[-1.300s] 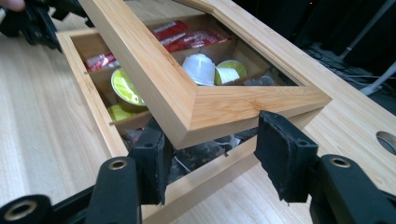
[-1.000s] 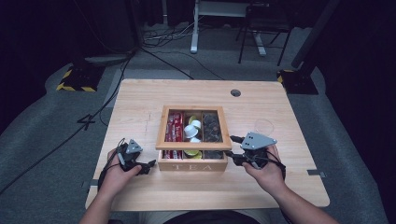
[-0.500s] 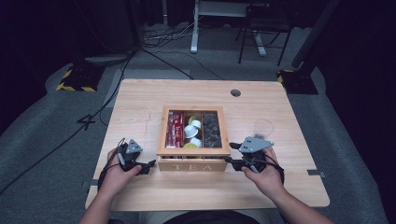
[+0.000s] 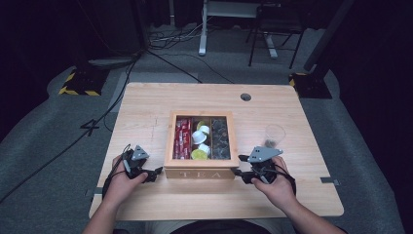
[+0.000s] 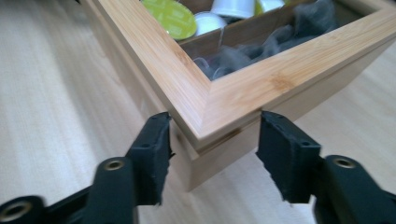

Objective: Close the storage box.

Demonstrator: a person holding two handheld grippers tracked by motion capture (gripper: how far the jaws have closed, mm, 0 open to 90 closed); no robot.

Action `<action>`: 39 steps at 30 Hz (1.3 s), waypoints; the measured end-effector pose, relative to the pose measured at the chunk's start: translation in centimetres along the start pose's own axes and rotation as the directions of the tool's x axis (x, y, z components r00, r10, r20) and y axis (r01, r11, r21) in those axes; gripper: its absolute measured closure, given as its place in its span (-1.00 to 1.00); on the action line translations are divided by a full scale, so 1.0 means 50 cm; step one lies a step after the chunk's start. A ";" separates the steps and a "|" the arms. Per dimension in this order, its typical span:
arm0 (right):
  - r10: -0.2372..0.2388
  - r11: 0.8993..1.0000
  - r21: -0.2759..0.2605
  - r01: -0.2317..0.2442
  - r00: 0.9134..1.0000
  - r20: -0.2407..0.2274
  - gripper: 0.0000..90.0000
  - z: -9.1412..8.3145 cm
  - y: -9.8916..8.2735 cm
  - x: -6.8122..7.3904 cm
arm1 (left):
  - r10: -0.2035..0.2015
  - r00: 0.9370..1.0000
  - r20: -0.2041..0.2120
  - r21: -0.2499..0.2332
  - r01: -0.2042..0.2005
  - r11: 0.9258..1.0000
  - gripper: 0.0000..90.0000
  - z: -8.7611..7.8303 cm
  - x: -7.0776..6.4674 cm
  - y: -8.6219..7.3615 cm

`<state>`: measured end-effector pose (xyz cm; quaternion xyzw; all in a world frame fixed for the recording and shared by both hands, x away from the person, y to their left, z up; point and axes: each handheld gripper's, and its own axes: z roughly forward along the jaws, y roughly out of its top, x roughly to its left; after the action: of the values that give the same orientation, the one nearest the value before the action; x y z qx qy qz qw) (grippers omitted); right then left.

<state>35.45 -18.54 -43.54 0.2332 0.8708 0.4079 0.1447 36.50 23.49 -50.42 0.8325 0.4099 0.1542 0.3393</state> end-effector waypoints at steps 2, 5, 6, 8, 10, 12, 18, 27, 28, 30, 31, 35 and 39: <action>0.036 0.999 -0.029 -0.037 0.999 -0.025 -0.09 -0.007 0.003 -0.002 | -0.011 1.000 0.002 0.001 0.011 1.000 -0.67 0.001 -0.002 0.000; 0.035 0.999 -0.038 -0.036 0.999 -0.019 -0.13 -0.013 0.011 -0.001 | -0.002 1.000 -0.001 0.002 0.002 1.000 -0.67 0.001 -0.001 0.001; 0.035 0.999 -0.037 -0.036 0.999 -0.025 -0.14 -0.013 0.013 0.000 | -0.003 1.000 -0.001 0.002 0.003 1.000 -0.67 0.001 -0.001 0.001; 0.036 0.999 -0.031 -0.037 0.999 -0.030 -0.15 -0.010 0.016 -0.002 | -0.002 1.000 -0.001 0.003 0.002 1.000 -0.67 0.001 -0.001 0.001; 0.045 0.998 -0.032 -0.047 0.998 -0.040 -0.18 -0.007 0.017 -0.005 | -0.003 1.000 -0.001 0.002 0.003 1.000 -0.67 0.001 -0.001 0.001; 0.060 0.997 -0.043 -0.063 0.996 -0.062 -0.22 -0.005 0.020 -0.009 | -0.003 1.000 0.000 0.002 0.003 1.000 -0.67 0.001 -0.001 0.001; 0.077 0.992 -0.097 -0.085 0.993 -0.085 -0.34 -0.030 0.037 -0.034 | 0.006 1.000 0.008 -0.001 -0.006 1.000 -0.66 -0.001 0.003 -0.001; 0.090 0.987 -0.133 -0.093 0.996 -0.028 -0.59 -0.114 0.028 -0.102 | 0.009 1.000 0.007 -0.001 -0.009 1.000 -0.66 -0.006 0.010 -0.005; 0.092 0.987 -0.133 -0.095 0.995 -0.024 -0.60 -0.121 0.025 -0.108 | 0.008 1.000 0.007 -0.002 -0.008 1.000 -0.66 -0.006 0.010 -0.005; 0.103 0.986 -0.129 -0.104 0.995 -0.013 -0.62 -0.135 0.016 -0.121 | 0.008 1.000 0.006 -0.002 -0.008 1.000 -0.66 -0.006 0.010 -0.005; 0.108 0.986 -0.128 -0.108 0.994 -0.007 -0.63 -0.143 0.011 -0.128 | 0.008 1.000 0.005 -0.001 -0.008 1.000 -0.66 -0.006 0.010 -0.005; 0.138 0.984 -0.118 -0.133 0.990 0.027 -0.63 -0.176 -0.017 -0.157 | 0.004 1.000 0.011 0.000 -0.004 1.000 -0.66 -0.006 0.011 -0.006; 0.163 0.983 -0.099 -0.154 0.982 0.091 -0.58 -0.203 -0.047 -0.184 | 0.001 1.000 0.009 -0.001 -0.001 1.000 -0.66 -0.006 0.013 -0.006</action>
<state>38.09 -31.21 -38.44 0.3151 0.8217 0.4453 0.1651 36.58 24.28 -50.42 0.8332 0.4081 0.1508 0.3412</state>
